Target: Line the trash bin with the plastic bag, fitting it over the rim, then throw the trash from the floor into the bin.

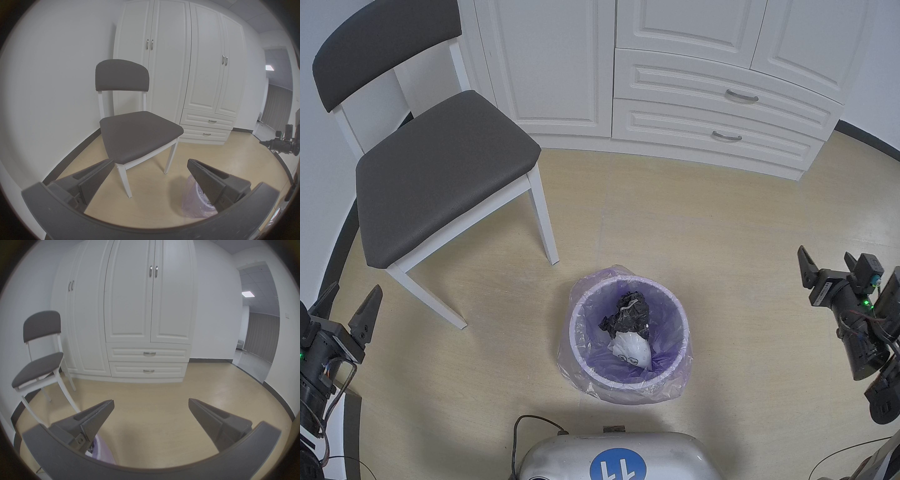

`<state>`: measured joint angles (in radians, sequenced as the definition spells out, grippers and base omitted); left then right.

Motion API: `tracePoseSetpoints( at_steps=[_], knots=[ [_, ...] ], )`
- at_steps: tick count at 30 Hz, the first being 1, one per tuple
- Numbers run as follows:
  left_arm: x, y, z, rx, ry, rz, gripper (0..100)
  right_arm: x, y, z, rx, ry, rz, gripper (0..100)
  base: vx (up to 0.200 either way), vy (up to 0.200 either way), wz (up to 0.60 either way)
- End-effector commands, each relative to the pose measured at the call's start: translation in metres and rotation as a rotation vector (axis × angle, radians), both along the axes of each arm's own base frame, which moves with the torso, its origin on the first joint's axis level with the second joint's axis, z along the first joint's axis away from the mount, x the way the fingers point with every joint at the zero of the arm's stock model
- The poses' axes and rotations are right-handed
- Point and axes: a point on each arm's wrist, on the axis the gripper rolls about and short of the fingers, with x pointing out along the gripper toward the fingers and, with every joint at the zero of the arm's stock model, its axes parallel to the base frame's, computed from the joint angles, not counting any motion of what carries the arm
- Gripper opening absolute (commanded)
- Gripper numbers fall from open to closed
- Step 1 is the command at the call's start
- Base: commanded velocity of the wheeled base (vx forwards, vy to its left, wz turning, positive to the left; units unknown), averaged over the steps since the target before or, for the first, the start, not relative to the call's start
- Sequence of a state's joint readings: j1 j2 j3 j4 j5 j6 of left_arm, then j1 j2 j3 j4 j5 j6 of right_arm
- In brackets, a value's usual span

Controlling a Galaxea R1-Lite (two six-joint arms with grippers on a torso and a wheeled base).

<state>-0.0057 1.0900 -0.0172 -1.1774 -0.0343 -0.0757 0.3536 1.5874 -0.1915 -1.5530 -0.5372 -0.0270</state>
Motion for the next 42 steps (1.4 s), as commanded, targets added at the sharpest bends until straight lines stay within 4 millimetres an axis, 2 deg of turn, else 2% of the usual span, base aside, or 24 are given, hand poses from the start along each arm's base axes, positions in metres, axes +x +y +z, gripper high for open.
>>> tracePoseSetpoints(
  at_steps=[1, 4, 7, 8, 10, 13, 18, 21, 22, 28, 36, 42],
  knots=[
    [-0.020, 0.000, 0.004, 0.000, -0.063, 0.002, 100, -0.040, -0.013, 0.025, 0.040, -0.139, 0.004, 100, 0.000, 0.000, 0.00],
    [-0.027, 0.000, 0.006, -0.001, -0.081, 0.002, 100, -0.059, -0.020, 0.031, 0.020, -0.180, -0.008, 100, 0.000, 0.000, 0.00],
    [-0.033, 0.000, 0.006, -0.001, -0.082, 0.003, 100, -0.073, -0.026, 0.028, -0.011, -0.184, -0.016, 100, 0.000, 0.000, 0.00],
    [-0.036, 0.000, 0.007, -0.002, -0.072, 0.005, 100, -0.086, -0.031, 0.024, -0.033, -0.182, -0.025, 100, 0.000, 0.000, 0.00],
    [-0.039, 0.000, 0.009, -0.002, -0.072, 0.005, 100, -0.092, -0.034, 0.028, -0.018, -0.213, -0.042, 100, 0.000, 0.000, 0.00],
    [-0.049, 0.000, 0.015, -0.002, -0.085, 0.005, 100, -0.113, -0.043, 0.037, 0.022, -0.288, -0.095, 100, 0.000, 0.000, 0.00],
    [-0.069, 0.001, 0.023, -0.002, -0.107, 0.009, 100, -0.143, -0.057, 0.039, 0.011, -0.321, -0.174, 100, 0.000, 0.000, 0.00],
    [-0.072, 0.001, 0.024, -0.003, -0.109, 0.011, 100, -0.148, -0.060, 0.038, 0.006, -0.329, -0.192, 100, 0.000, 0.000, 0.00],
    [-0.087, 0.001, 0.021, -0.004, -0.101, 0.009, 100, -0.167, -0.068, 0.036, -0.009, -0.351, -0.271, 100, 0.000, 0.000, 0.00],
    [-0.102, 0.001, 0.006, -0.003, -0.084, 0.026, 100, -0.194, -0.074, 0.028, -0.015, -0.358, -0.327, 100, 0.000, 0.000, 0.00],
    [-0.114, 0.001, -0.009, -0.002, -0.124, 0.058, 100, -0.212, -0.075, 0.016, -0.026, -0.370, -0.404, 100, 0.000, 0.000, 0.00],
    [-0.126, 0.000, -0.038, -0.009, -0.162, 0.072, 100, -0.222, -0.076, 0.000, -0.005, -0.369, -0.400, 100, 0.000, 0.000, 0.00]
  ],
)
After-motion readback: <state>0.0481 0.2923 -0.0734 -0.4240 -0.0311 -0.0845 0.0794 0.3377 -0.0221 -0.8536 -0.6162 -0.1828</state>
